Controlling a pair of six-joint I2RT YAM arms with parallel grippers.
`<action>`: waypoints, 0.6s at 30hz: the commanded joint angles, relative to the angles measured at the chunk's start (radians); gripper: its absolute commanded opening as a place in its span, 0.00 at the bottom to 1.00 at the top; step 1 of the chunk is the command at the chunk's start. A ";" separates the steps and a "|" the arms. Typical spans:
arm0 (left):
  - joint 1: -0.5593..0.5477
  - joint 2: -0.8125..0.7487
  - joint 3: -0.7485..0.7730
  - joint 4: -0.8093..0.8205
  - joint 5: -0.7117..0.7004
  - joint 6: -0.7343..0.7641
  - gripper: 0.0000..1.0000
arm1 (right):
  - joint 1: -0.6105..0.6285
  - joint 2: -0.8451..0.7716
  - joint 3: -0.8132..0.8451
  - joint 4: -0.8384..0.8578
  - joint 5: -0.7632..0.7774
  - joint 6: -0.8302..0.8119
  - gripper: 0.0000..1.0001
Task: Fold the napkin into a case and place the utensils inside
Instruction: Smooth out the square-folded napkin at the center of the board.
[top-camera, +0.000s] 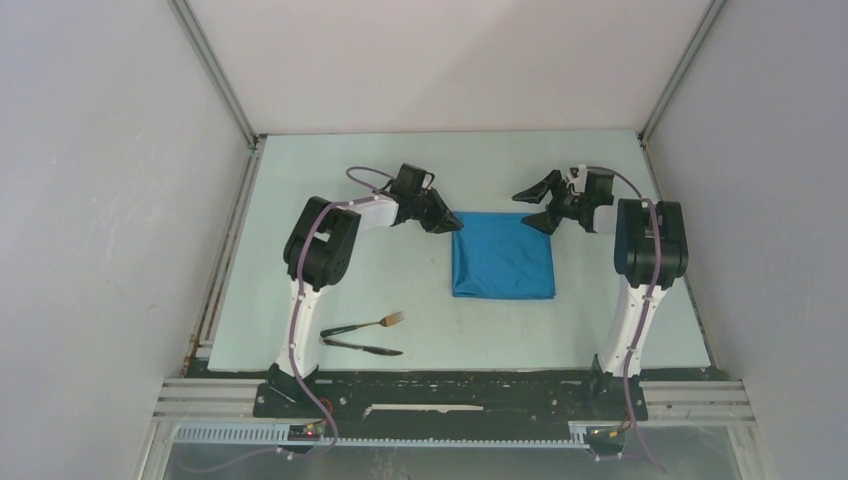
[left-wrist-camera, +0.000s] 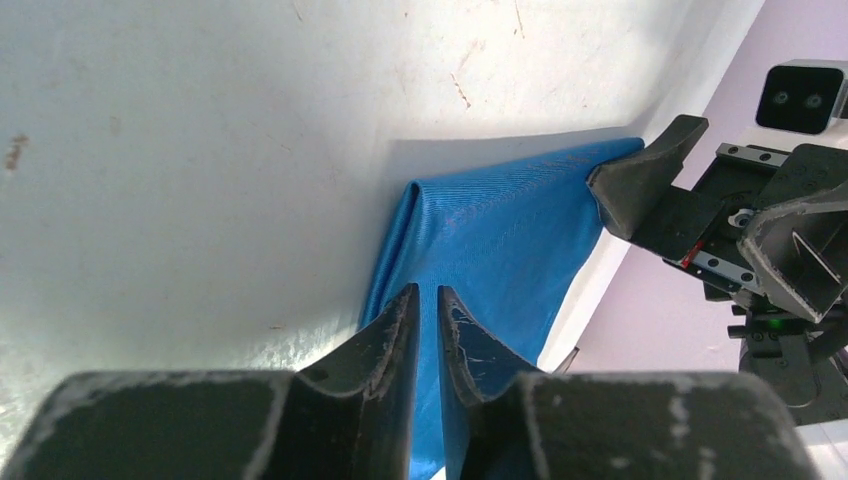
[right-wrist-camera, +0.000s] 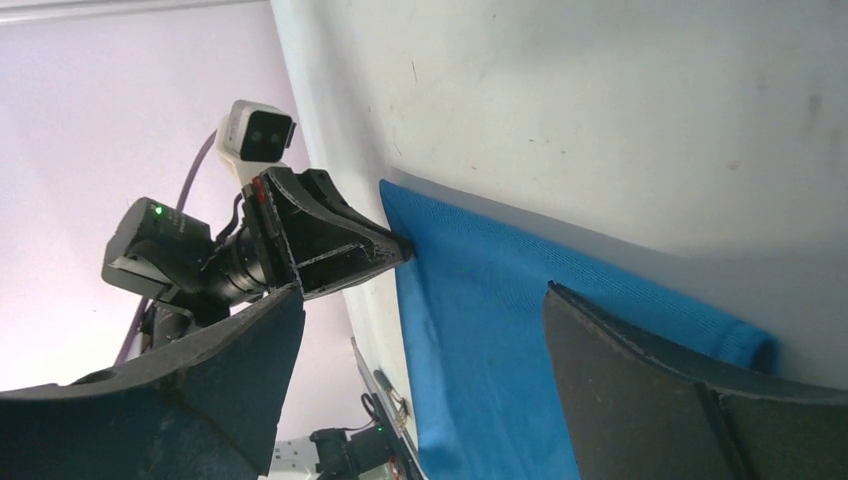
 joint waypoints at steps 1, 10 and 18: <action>0.001 -0.036 0.005 -0.052 -0.039 0.061 0.24 | -0.035 0.007 0.007 -0.008 0.028 -0.007 0.99; -0.012 -0.327 0.018 -0.263 -0.039 0.222 0.65 | -0.024 -0.402 0.043 -0.754 0.435 -0.345 1.00; -0.064 -0.562 -0.335 -0.266 -0.004 0.274 0.60 | 0.014 -0.787 -0.261 -0.959 0.591 -0.402 0.68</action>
